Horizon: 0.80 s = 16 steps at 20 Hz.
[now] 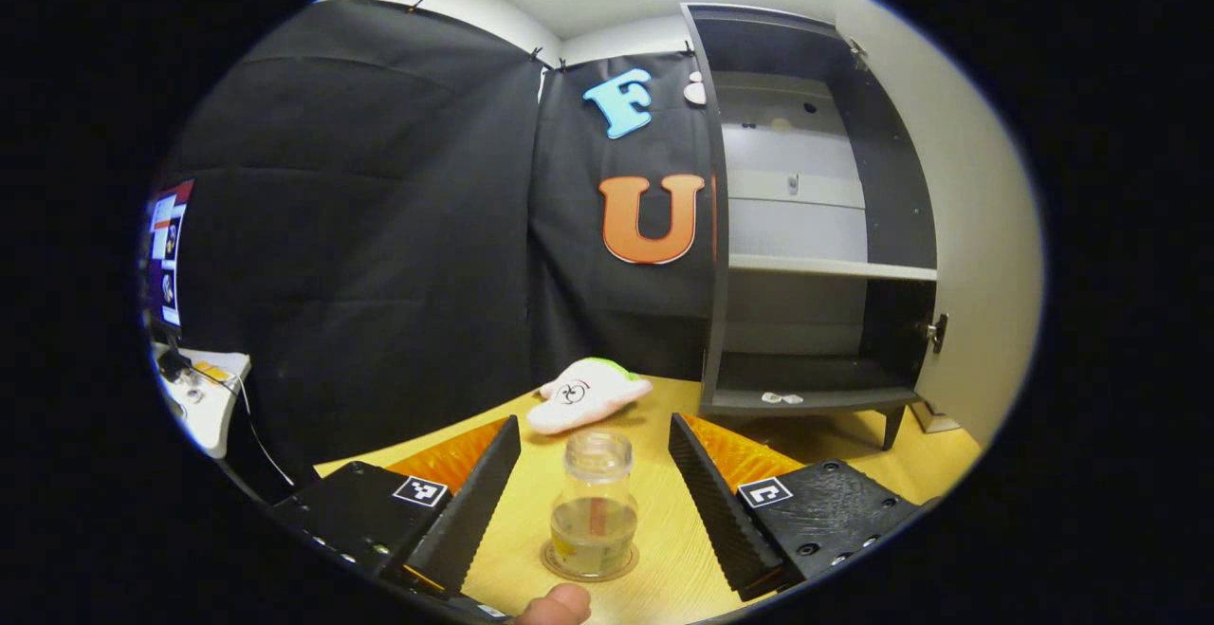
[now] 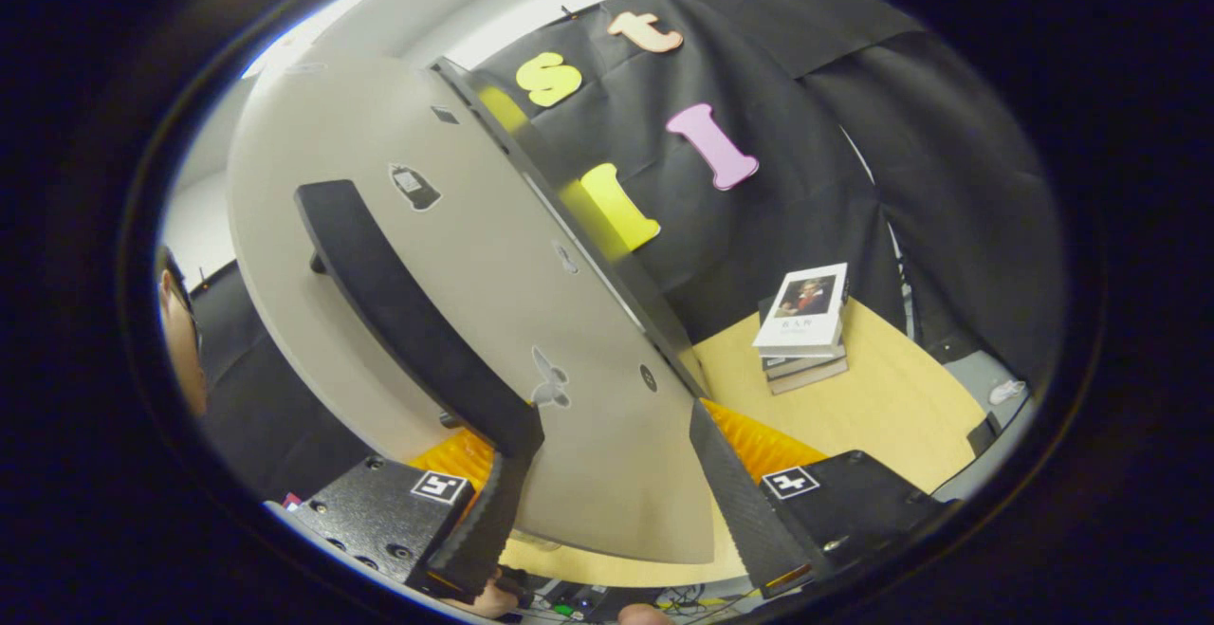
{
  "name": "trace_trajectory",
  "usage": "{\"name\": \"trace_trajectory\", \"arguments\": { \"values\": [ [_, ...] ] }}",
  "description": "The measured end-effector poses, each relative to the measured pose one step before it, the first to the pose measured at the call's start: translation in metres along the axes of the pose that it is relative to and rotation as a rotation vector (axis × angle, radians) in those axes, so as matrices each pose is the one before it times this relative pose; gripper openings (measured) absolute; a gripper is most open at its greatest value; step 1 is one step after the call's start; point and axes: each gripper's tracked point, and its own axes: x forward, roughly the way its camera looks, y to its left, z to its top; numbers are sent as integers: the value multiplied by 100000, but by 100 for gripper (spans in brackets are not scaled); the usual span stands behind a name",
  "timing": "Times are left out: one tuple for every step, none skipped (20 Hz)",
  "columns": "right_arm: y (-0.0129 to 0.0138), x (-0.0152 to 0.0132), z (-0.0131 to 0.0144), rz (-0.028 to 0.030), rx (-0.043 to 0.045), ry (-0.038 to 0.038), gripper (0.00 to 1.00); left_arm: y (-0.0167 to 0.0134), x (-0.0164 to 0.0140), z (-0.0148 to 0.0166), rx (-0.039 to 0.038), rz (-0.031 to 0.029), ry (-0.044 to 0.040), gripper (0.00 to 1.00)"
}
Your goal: Open the cabinet door with the right hand, grasp the bottle in the cabinet with the left hand and place it on the coaster, then close the cabinet door with the right hand.
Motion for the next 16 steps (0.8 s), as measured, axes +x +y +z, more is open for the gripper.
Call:
{"name": "trace_trajectory", "arguments": {
  "values": [
    [240, 160, -59, 1185, 24, -903, 98, -256, -139, 1524, -311, -772, -703, 95],
    [250, 220, -4, 1276, -858, -872, 98, -220, -127, 1630, 827, -374, -855, 95],
    [428, 253, 80, 2299, -709, -1082, 98, -218, -84, 1543, 2736, 37, -1217, 95],
    [278, 272, -165, 1785, -925, -468, 98, -436, -112, 1693, 3828, -516, -2282, 95],
    [244, 184, 69, 1855, -180, -911, 96, -205, -205, 1913, 4815, -70, -2623, 95],
    [150, 253, -17, 1890, 7, -433, 96, 271, -221, 1635, 3983, 1907, -1243, 95],
    [122, 156, -8, 1940, 582, -890, 96, 329, -445, 1635, 2291, 2598, -456, 95],
    [158, 183, 30, 1979, 486, -660, 96, 333, -606, 1505, 799, 2278, -556, 96],
    [173, 21, -98, 1808, -79, -262, 96, -210, -532, 969, -184, 446, 777, 96],
    [111, 170, -83, 1366, -775, 222, 96, -468, -511, 637, -282, -438, 1791, 100],
    [162, 246, 15, 1233, -883, -148, 96, -489, -539, 453, -319, -486, 1669, 96],
    [82, -24, -41, 1442, -1219, 54, 95, -602, -546, 523, -1062, -1356, 1525, 96],
    [111, 87, -41, 1401, -1991, -14, 96, -978, -567, 391, -799, -1910, 1060, 96],
    [261, 277, 149, 1490, -3131, -270, 95, -741, -476, 322, 165, -463, 718, 96],
    [287, 391, 88, 1541, -4237, -633, 96, -419, -476, 331, 1021, -102, 667, 96],
    [333, 429, 200, 1358, -5344, -1322, 96, -711, -258, -3, 874, 34, 860, 96]
  ]
}}
